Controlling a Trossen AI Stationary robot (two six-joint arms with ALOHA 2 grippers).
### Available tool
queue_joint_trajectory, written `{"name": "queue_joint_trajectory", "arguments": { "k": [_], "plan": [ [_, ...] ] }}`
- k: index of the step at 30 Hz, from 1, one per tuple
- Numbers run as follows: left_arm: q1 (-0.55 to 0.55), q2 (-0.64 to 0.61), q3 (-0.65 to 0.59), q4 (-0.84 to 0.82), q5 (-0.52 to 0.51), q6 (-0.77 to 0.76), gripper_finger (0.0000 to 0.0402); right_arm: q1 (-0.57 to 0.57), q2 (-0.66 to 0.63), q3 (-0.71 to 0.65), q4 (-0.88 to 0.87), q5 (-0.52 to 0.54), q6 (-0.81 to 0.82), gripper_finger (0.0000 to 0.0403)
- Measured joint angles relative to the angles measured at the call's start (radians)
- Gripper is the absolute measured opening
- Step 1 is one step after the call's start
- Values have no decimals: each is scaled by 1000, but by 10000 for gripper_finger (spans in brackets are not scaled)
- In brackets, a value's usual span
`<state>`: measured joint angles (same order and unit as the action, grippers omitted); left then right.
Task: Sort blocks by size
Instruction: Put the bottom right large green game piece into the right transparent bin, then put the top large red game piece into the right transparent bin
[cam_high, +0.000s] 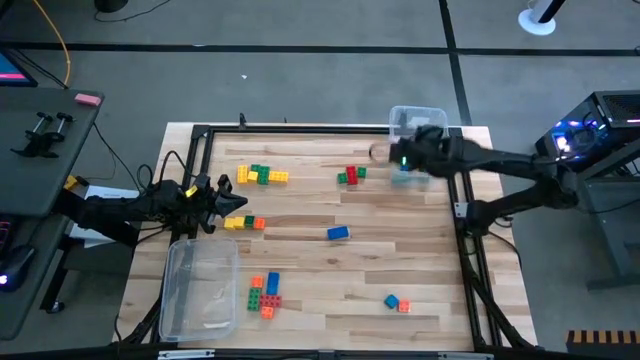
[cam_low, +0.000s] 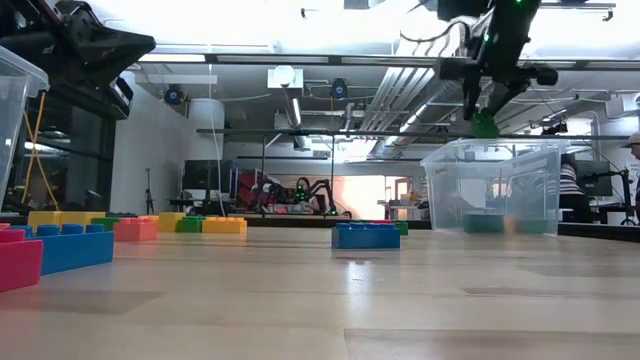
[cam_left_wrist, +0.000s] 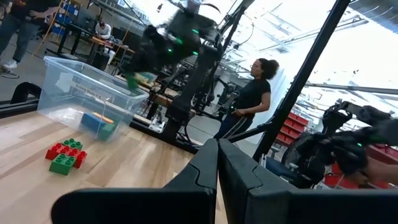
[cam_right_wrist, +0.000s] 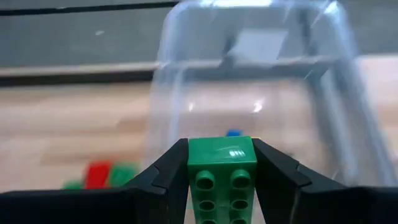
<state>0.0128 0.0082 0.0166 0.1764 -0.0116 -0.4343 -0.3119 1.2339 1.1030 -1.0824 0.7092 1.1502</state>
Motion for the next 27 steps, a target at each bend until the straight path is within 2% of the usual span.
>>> {"name": "queue_joint_trajectory", "arguments": {
  "k": [2, 6, 13, 19, 21, 24, 27],
  "plan": [
    [0, 0, 0, 0, 0, 0, 0, -78, 0, 0, 50, -14, -88, 137],
    [0, 0, 0, 0, 0, 0, 0, -181, -2, 0, 166, -114, -237, 137],
    [0, 0, 0, 0, 0, 0, 0, -259, -2, 1, 174, -122, -280, 143],
    [0, 0, 0, 0, 0, 0, 0, -261, -2, 1, 167, -168, -295, 258],
    [0, 0, 0, 0, 0, 0, 0, -261, -3, 1, 171, -191, -294, 286],
    [0, 0, 0, 0, 0, 0, 0, -247, -22, 1, 248, -278, -287, 304],
    [0, 0, 0, 0, 0, 0, 0, -177, -31, 2, 417, -381, -294, 308]
  ]
}}
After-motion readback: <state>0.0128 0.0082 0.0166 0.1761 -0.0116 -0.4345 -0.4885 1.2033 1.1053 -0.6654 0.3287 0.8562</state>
